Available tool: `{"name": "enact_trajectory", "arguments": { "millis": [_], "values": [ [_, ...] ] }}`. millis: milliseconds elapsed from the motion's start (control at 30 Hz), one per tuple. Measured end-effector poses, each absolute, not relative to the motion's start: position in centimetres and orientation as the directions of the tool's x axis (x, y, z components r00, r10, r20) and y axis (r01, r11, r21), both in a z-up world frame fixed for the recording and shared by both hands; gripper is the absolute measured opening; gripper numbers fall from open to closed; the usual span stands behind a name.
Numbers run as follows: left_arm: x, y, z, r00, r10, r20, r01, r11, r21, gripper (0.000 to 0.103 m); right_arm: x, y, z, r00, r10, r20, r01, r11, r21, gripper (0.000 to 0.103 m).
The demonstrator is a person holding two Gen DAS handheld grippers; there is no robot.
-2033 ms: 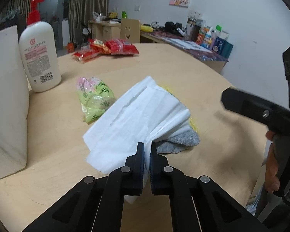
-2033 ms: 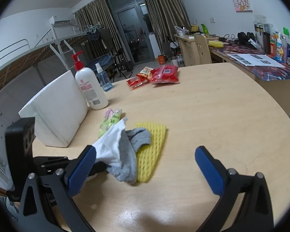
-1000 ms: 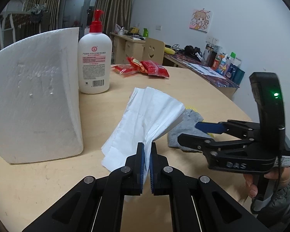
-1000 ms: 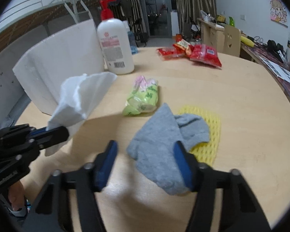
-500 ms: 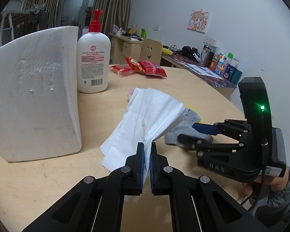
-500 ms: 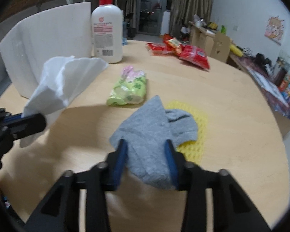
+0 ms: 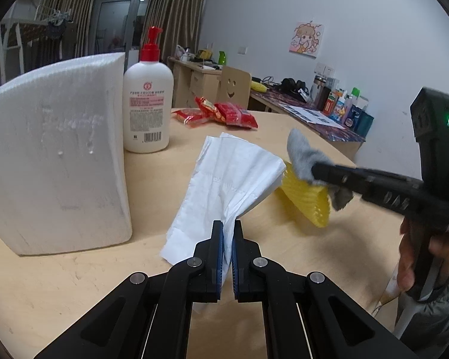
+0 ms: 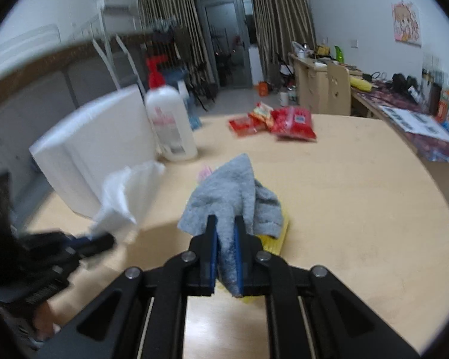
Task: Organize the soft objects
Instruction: 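Lift the grey sock with the right gripper, shaking off the yellow foam net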
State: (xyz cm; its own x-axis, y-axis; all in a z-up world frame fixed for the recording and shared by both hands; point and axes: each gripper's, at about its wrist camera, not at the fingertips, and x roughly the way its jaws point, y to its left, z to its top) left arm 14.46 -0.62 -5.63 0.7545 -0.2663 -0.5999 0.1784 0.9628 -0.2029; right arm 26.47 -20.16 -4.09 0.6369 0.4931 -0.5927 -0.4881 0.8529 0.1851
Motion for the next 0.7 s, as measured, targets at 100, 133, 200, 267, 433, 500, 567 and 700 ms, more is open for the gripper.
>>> {"name": "enact_trajectory", "arguments": {
  "millis": [100,133,200,267,433,500,567,700],
  "values": [
    [14.3,-0.7,-5.5,0.758,-0.265,-0.596,0.178,0.963,-0.202,0.005,26.5,-20.2,-3.8,0.656,0.478,-0.584,-0.473,0.863,0.175,0.013],
    [14.3,-0.8,-5.5,0.756,-0.265,-0.599,0.180,0.963,-0.199,0.005,26.4,-20.4,-3.6,0.641,0.514,-0.571,-0.494,0.845,0.205,0.013],
    [14.3,-0.8,-5.5,0.758,-0.259,-0.599,0.175,0.965,-0.195,0.005,25.9,-20.5,-3.3,0.654,0.515,-0.554,-0.491,0.846,0.207,0.013],
    [14.3,-0.9,-5.4,0.756,-0.265,-0.599,0.181,0.963,-0.198,0.005,25.8,-20.2,-3.2,0.671,0.484,-0.562,-0.480,0.861,0.168,0.013],
    [13.9,-1.3,-5.2,0.763,-0.261,-0.591,0.193,0.965,-0.176,0.005,25.7,-21.2,-3.0,0.678,0.493,-0.546,-0.469,0.861,0.195,0.013],
    [13.9,-1.4,-5.2,0.763,-0.262,-0.591,0.196,0.965,-0.174,0.005,25.7,-21.6,-3.3,0.675,0.496,-0.547,-0.466,0.861,0.206,0.013],
    [14.0,-1.5,-5.2,0.759,-0.264,-0.595,0.200,0.964,-0.173,0.005,25.7,-21.6,-3.5,0.664,0.502,-0.554,-0.476,0.855,0.204,0.013],
    [14.1,-1.5,-5.4,0.759,-0.263,-0.596,0.201,0.965,-0.170,0.005,26.3,-21.6,-5.1,0.640,0.484,-0.597,-0.453,0.865,0.215,0.013]
  ]
}}
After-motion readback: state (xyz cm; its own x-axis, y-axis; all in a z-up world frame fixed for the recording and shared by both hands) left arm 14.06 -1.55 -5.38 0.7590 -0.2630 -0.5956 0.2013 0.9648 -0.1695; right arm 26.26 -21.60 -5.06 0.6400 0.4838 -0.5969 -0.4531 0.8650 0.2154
